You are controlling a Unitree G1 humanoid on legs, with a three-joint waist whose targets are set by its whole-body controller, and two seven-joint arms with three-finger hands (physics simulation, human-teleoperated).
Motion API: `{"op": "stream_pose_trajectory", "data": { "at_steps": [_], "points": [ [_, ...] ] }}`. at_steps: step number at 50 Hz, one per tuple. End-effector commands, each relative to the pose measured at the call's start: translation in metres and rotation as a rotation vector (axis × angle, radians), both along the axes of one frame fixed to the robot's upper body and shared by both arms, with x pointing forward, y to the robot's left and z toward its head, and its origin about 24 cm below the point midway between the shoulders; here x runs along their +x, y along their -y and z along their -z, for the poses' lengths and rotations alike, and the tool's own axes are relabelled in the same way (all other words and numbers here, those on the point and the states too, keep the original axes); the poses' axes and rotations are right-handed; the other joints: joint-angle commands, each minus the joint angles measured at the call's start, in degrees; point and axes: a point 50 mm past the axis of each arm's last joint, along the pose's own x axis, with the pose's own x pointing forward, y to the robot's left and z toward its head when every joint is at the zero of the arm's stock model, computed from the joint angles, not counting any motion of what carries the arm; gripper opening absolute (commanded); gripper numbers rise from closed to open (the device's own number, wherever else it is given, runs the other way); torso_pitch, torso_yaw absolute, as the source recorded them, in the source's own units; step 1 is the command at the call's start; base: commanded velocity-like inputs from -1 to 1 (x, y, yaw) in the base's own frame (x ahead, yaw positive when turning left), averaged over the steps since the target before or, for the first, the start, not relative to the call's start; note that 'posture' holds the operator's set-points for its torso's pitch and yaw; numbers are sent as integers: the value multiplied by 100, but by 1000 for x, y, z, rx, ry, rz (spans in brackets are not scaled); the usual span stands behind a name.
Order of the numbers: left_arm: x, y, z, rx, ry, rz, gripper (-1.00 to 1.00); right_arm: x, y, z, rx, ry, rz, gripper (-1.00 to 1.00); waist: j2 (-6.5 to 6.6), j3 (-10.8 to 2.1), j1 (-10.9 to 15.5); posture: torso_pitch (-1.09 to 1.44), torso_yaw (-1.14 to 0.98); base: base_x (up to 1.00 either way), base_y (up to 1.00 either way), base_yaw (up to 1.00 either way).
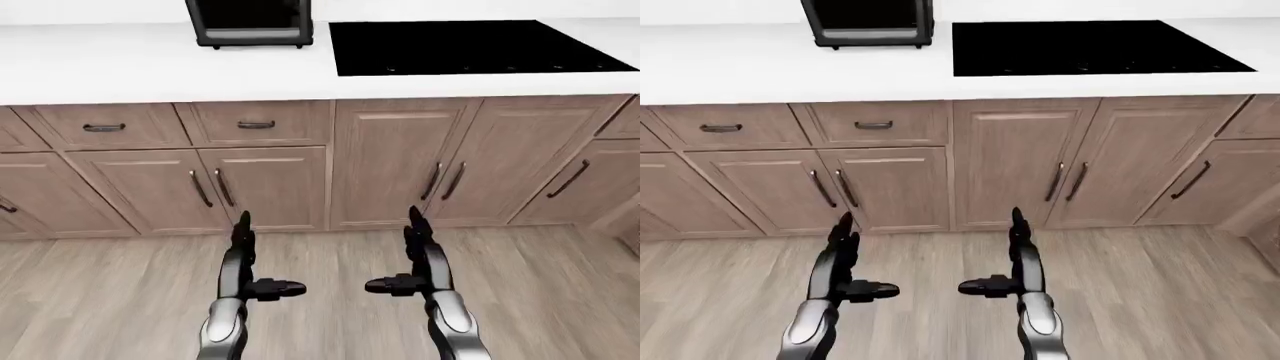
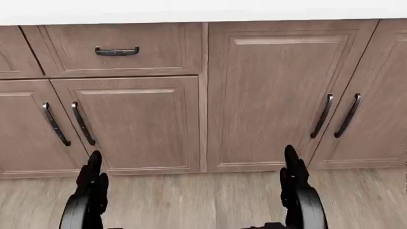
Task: Open the toaster oven door.
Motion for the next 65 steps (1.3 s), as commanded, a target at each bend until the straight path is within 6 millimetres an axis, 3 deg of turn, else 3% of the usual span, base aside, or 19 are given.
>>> {"op": "stream_pose_trajectory", "data": {
  "at_steps": [1, 3, 5, 7, 8, 25, 26, 29, 32, 40, 42, 44, 49, 50, 57, 59, 60, 63, 65],
  "points": [
    [5, -5, -39, 4, 189, -3, 100, 10, -4, -53, -31, 196, 17, 100, -45, -5, -12, 0, 0, 0, 0, 0],
    [2, -8, -38, -3, 184, -13, 100, 10, -8, -54, -57, 197, 15, 100, -15, -366, 82, 0, 0, 0, 0, 0],
    [1, -8, -39, 1, 188, -15, 100, 6, -8, -59, -67, 199, 38, 100, -22, -123, 65, 0, 0, 0, 0, 0],
    [1, -8, -41, -1, 191, -18, 100, 3, -8, -60, -67, 206, 46, 100, -24, -393, 69, 0, 0, 0, 0, 0],
    [1, -9, -41, -1, 191, -19, 100, 3, -8, -60, -69, 205, 46, 100, -23, -422, 73, 0, 0, 0, 0, 0],
    [1, -13, -43, -5, 191, -40, 100, 3, -12, -61, -114, 194, 39, 100, 11, -505, 50, 0, 0, 0, 0, 0],
    [1, -13, -43, -7, 189, -40, 100, 2, -12, -61, -113, 194, 38, 100, 38, -592, 35, 0, 0, 0, 41, 0],
    [0, -13, -43, -9, 189, -39, 100, 2, -13, -60, -114, 194, 35, 100, -338, -372, -17, 0, 0, 0, 78, 0],
    [-1, -13, -44, -12, 191, -39, 100, 2, -13, -60, -116, 191, 35, 100, -364, -360, -51, 0, 0, 1, 96, 0],
    [-4, -13, -45, -13, 190, -37, 100, 2, -14, -60, -115, 195, 25, 100, 57, -243, -91, 0, 0, 1, 92, 0],
    [-4, -14, -45, -14, 191, -37, 100, 2, -15, -60, -117, 197, 23, 100, 817, -384, -98, 0, 0, 0, 21, 0],
    [-4, -14, -46, -16, 192, -37, 100, 2, -15, -61, -118, 199, 21, 100, 649, -245, -55, 0, 0, 0, 0, 0],
    [-4, -14, -45, -17, 192, -37, 100, 2, -15, -60, -122, 196, 22, 100, 439, -419, 32, 0, 0, 0, 3, 0],
    [-4, -14, -45, -17, 192, -38, 100, 2, -15, -60, -122, 196, 20, 100, 386, -339, 99, 0, 0, 0, 30, 0],
    [-6, -12, -47, -18, 194, -34, 100, 3, -16, -62, -127, 197, 16, 100, -247, -161, 49, 0, 0, 0, 60, 0],
    [-7, -12, -46, -17, 195, -32, 100, 4, -16, -62, -128, 195, 13, 100, -602, -227, 3, 0, 0, 0, 91, 0],
    [-7, -12, -46, -17, 194, -32, 100, 4, -16, -62, -128, 195, 13, 100, -406, -131, -116, 0, 0, 0, 92, 0],
    [-7, -11, -47, -17, 195, -30, 100, 4, -17, -63, -129, 193, 10, 100, -439, -327, -87, 0, 0, 0, 93, 0],
    [-8, -12, -48, -17, 196, -32, 100, 4, -17, -62, -129, 194, 11, 100, -389, -286, -79, 0, 0, 0, 93, 0]
  ]
}}
